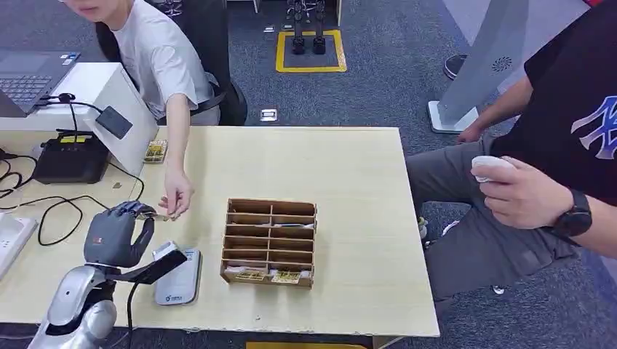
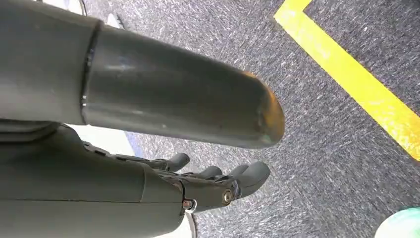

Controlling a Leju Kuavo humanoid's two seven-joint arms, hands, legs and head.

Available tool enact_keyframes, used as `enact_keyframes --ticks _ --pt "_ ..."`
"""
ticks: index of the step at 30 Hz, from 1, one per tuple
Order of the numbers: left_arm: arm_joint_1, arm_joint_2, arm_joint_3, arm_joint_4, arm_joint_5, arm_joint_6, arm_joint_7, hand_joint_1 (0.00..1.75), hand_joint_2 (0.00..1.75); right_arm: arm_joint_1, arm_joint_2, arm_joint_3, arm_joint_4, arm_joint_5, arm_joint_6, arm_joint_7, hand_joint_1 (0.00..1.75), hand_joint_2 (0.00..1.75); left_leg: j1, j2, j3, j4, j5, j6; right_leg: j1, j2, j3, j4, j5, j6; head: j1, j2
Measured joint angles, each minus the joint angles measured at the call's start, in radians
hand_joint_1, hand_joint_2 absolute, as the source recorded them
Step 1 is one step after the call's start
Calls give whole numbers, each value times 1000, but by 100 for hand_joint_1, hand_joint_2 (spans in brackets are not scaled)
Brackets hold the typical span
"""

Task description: Pass the card to the sensor for recognition and then transmit it.

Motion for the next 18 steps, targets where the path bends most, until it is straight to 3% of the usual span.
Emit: enact_keyframes --ticks 6,7,9,11,18 --pt "3 -5 6 -3 172 -37 -90 175 175 -1 0 -2 0 5 -1 -3 0 0 0 0 0 0 0 0 0 0 0 0 0 0 0 0" --pt "4 -8 10 -6 216 -73 -92 175 175 -1 0 -3 0 5 -1 -4 0 0 0 0 0 0 0 0 0 0 0 0 0 0 0 0" --pt "5 -9 12 -9 314 -225 -86 175 175 -1 0 -6 0 5 -2 -8 0 0 0 0 0 0 0 0 0 0 0 0 0 0 0 0" --pt "11 -10 12 -9 366 -301 -86 175 175 -1 0 -7 0 6 -2 -10 0 0 0 0 0 0 0 0 0 0 0 0 0 0 0 0" --pt "27 3 15 -9 397 -380 -79 175 175 0 0 -7 0 10 -1 -10 0 0 0 0 0 0 0 0 0 0 0 0 0 0 0 0"
